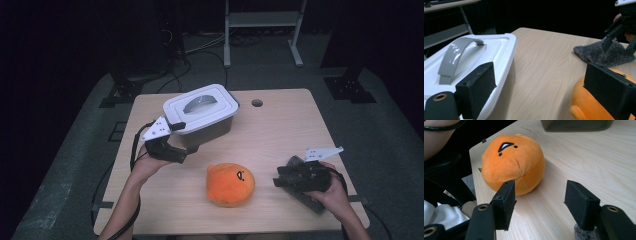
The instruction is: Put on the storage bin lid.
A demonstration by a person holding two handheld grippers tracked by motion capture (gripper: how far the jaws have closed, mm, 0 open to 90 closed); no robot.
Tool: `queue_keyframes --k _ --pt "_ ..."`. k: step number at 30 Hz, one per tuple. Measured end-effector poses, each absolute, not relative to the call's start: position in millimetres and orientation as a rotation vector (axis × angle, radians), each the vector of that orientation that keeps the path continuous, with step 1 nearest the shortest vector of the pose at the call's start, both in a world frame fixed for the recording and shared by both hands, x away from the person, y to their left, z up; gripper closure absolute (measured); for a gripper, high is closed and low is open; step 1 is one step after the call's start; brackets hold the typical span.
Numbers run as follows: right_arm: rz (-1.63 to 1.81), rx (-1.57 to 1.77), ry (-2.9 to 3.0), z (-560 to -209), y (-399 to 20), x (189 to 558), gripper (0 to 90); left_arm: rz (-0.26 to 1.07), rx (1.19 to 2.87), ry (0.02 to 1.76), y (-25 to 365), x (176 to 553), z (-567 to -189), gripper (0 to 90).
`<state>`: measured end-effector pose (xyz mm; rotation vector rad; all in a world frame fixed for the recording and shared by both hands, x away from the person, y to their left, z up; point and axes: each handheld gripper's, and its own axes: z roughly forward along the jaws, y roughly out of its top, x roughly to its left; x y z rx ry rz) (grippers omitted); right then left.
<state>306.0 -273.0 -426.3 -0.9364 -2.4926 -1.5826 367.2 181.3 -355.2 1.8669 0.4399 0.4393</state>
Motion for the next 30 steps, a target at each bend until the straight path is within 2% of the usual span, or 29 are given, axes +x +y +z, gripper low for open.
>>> queue_keyframes --k 10,30 --pt "-1.587 -0.935 -2.479 -428.4 -276.0 307.3 39.7 0.418 1.862 0.420 179.8 393.0 -342.8 13.7" --pt "-1.576 -0.924 -2.468 -433.1 -277.8 310.0 39.1 0.382 1.859 0.463 170.4 451.2 -332.5 15.3"
